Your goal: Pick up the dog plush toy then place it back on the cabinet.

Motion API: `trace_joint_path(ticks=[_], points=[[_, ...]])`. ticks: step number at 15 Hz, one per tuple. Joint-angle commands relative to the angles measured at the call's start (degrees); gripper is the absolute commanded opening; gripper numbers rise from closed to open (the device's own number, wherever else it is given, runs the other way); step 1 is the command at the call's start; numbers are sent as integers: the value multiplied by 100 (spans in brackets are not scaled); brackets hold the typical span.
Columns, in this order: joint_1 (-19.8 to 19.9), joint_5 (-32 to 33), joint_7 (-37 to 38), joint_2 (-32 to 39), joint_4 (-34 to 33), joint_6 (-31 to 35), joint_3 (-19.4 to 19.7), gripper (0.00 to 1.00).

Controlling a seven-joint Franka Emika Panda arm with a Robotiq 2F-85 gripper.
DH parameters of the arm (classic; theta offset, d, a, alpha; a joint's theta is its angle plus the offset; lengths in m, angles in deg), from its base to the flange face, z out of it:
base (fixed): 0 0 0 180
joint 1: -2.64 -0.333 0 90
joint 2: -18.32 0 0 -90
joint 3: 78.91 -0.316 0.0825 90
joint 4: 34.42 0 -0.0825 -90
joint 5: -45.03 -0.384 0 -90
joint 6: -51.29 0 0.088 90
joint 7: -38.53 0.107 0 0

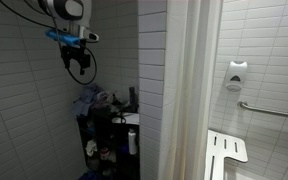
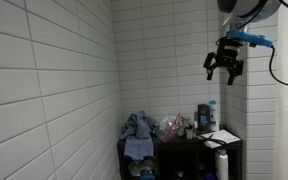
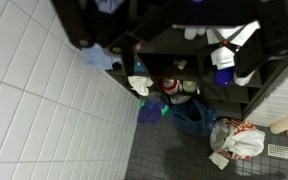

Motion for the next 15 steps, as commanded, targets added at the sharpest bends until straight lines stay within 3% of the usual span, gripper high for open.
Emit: trace_joint_path(ticks=[1,7,15], points=[[-39,-222,-25,493,-461,276,-177,100],[87,-289,-99,1331,-1118,497,-173,100],[301,-155,41,2687,-2248,112,-247,100]])
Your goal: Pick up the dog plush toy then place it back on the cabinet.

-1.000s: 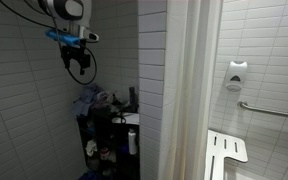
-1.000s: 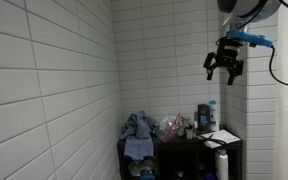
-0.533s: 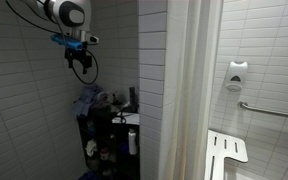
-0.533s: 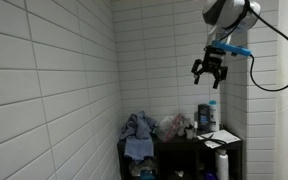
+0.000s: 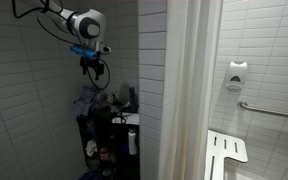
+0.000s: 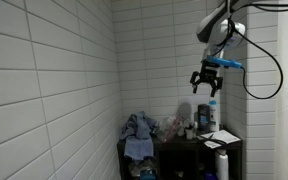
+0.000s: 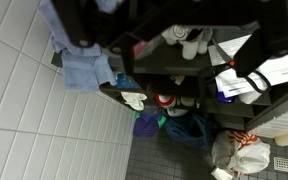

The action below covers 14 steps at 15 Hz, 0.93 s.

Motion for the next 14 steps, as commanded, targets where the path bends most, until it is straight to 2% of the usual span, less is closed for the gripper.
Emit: trace_joint_path(ticks=[1,8,14], points=[[83,-20,22,665,-674,-335,-90,100],[237,-47,1,1540,-1556,-776,-129,100],[284,46,186,1796,-2384,-531,-132,100]])
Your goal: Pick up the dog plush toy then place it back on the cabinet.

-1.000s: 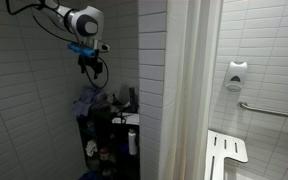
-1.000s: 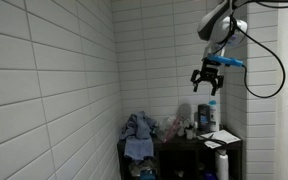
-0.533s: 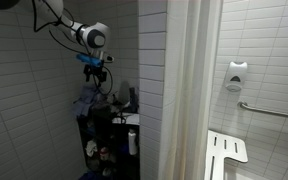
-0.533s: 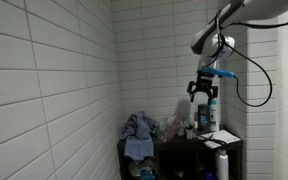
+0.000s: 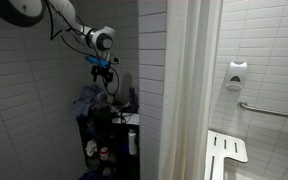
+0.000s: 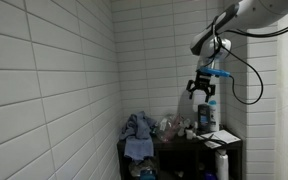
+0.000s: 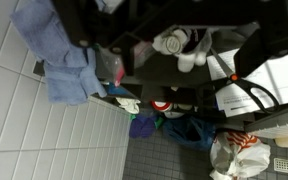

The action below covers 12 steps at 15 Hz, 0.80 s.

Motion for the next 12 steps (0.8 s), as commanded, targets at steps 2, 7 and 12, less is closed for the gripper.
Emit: trace_joint_path(ticks=[2,7,12], points=[[32,86,198,261,-777,-59,-97,100],[16,126,439,796,-1370,-144,-149,100],[107,81,604,1512,-2117,-309,-192,100]])
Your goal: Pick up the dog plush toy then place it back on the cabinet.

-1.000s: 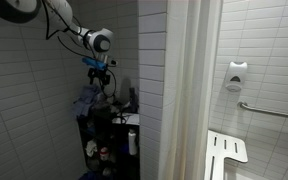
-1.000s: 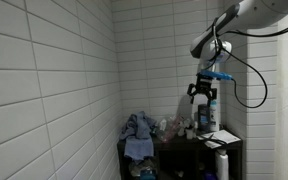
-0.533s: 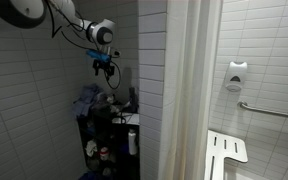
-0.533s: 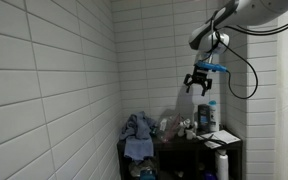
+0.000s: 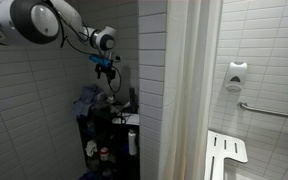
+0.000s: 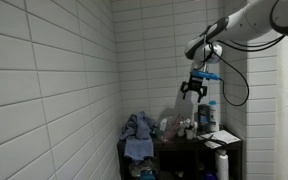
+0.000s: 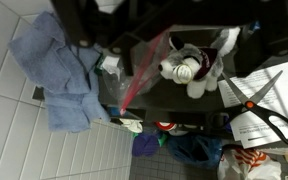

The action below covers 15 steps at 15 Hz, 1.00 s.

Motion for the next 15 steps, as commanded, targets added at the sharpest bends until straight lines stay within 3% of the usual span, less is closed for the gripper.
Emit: trace_joint_path(ticks=[1,8,15], points=[[120,44,274,618,-887,-331,-87,100],[96,-140,2347,1124,-1691,-204,-7,100],[95,-21,3377,1478,-2039,-256,62,100]])
